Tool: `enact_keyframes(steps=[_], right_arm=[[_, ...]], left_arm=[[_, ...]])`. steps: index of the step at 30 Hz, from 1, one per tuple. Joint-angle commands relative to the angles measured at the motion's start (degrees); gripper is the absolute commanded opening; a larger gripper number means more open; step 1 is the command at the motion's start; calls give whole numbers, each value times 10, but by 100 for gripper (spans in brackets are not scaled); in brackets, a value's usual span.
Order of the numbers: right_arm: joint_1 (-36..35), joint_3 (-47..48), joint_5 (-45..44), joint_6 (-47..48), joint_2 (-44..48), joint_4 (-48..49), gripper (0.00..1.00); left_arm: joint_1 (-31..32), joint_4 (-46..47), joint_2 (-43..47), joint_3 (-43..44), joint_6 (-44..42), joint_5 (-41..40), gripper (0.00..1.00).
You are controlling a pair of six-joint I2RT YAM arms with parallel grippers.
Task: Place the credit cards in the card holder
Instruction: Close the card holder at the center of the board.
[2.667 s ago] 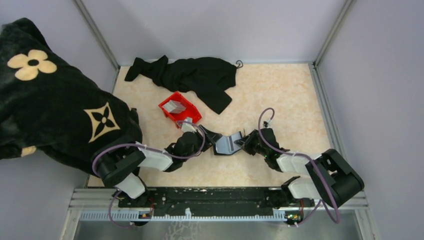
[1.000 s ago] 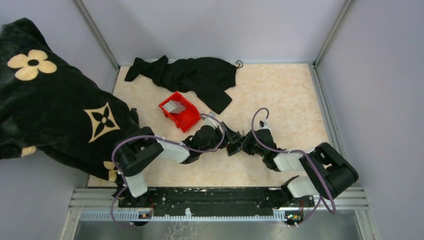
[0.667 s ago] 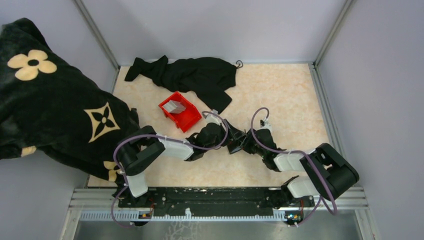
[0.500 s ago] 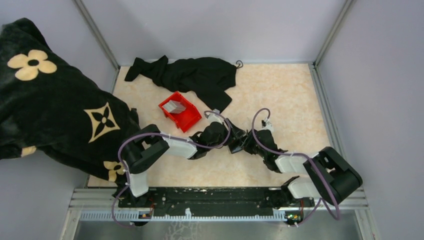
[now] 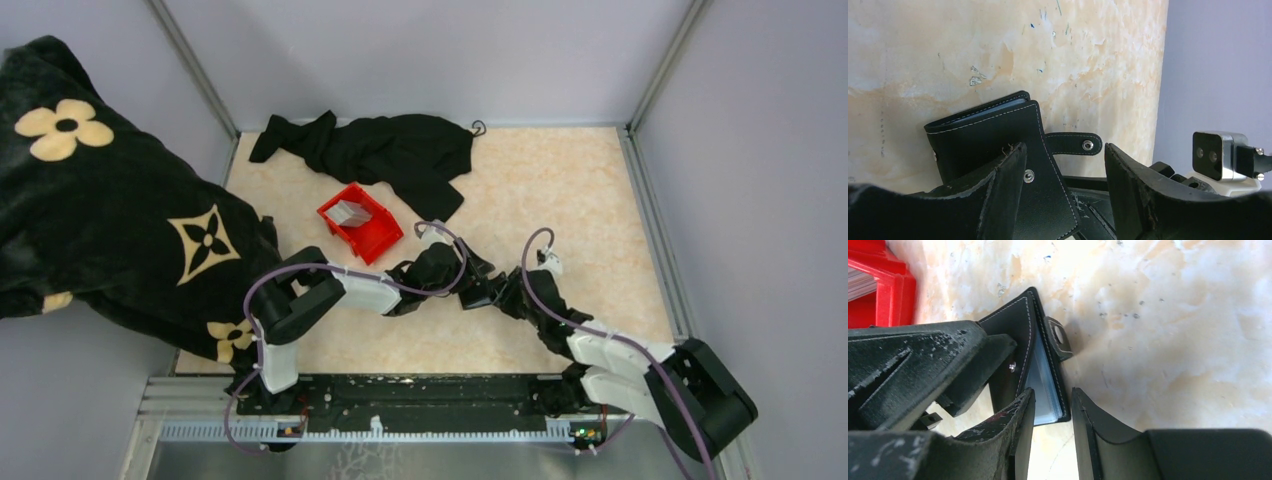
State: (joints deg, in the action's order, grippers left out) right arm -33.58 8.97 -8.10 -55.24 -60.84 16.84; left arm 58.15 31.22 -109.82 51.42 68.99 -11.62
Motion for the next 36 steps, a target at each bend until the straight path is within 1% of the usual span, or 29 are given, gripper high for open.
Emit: enact_keyframes(steps=[1,5,9,15,20,25,29,36], right_arm=[[-10,-21,-40,-12,49,-152,35],[-14,-12,-59,-24,98,-192,35],[-16,13,-74,-20,110,-218,35],[-17,66,-103,4,77,-234,36],[-18,120,-122,55,43,-241,36],[-17,166,-104,105,5,-238,34],[-13,193,-95,124,-17,-241,32],[10,201,-82,135,-28,-243,30]], left_arm=[[6,-85,-22,-17,-2,-2,67],[6,-77,-23,-25,2,4,67],[6,-68,-23,-35,6,5,67],[4,-52,-25,-45,8,2,67],[1,-42,-34,-49,8,10,67],[-7,-35,-30,-62,5,10,68],[-9,-28,-32,-68,6,14,67],[-11,-25,-30,-74,5,15,68]])
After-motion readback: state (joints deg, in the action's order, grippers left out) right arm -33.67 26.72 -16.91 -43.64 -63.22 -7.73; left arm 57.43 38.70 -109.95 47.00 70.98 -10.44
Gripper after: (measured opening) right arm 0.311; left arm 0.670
